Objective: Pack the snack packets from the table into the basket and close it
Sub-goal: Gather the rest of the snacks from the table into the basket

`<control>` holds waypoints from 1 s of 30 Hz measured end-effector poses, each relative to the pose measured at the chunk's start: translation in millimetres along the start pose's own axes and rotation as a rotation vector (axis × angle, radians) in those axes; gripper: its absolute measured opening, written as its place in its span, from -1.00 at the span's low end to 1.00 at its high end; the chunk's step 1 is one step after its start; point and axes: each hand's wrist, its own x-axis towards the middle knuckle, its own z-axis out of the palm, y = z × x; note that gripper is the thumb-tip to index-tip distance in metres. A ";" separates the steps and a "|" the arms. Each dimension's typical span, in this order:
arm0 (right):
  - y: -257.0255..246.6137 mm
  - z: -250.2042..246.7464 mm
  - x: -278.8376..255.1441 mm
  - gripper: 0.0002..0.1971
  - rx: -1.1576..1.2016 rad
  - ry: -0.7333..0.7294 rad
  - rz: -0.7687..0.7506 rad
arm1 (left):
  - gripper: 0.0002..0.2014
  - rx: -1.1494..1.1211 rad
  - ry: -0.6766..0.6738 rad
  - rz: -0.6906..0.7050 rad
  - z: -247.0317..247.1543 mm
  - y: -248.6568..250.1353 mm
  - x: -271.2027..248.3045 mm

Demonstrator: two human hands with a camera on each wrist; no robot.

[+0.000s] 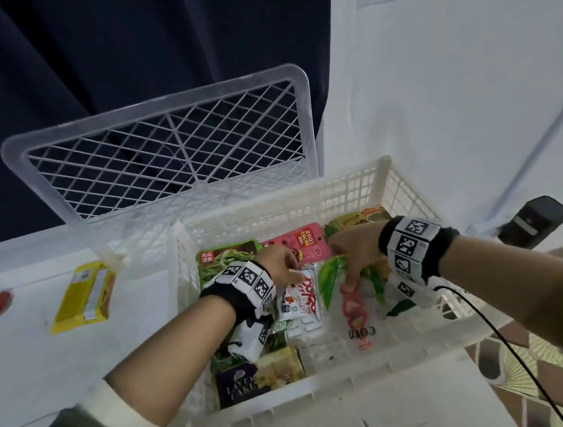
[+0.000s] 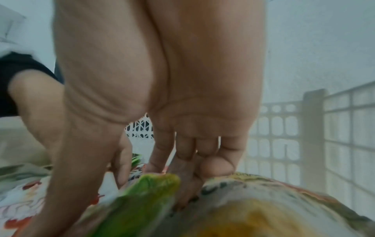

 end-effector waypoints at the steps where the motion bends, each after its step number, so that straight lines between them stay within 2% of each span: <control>1: 2.1 2.0 -0.5 -0.48 -0.007 0.034 -0.008 | -0.61 0.017 0.000 0.021 1.0 0.3 -1.0; 5: 11.2 5.1 1.4 -0.40 -0.064 0.069 -0.015 | -0.22 0.161 -0.110 0.056 2.0 -3.3 -4.7; 8: 12.4 3.6 -1.9 -0.37 -0.033 0.032 -0.037 | -0.10 0.228 -0.198 0.037 1.5 -8.1 -6.5; 11: 8.9 4.8 -2.9 -0.27 -0.079 0.045 -0.063 | -0.10 0.164 -0.137 0.020 9.4 -13.2 -6.5; 17: 15.2 -3.9 3.8 -0.35 -0.042 0.051 -0.067 | -0.27 0.113 0.069 0.060 17.9 -13.4 -4.4; 25: 7.3 7.9 13.3 -0.44 -0.197 0.173 -0.050 | -0.27 0.193 0.043 0.048 17.1 -12.2 -2.0; 28: 2.8 8.5 10.5 -0.49 -0.167 0.183 -0.037 | -0.31 0.141 0.039 0.064 12.4 -9.4 -9.0; 30: -3.0 5.6 4.7 -0.53 -0.111 0.226 -0.036 | -0.35 0.059 0.084 0.116 1.9 -5.6 -21.3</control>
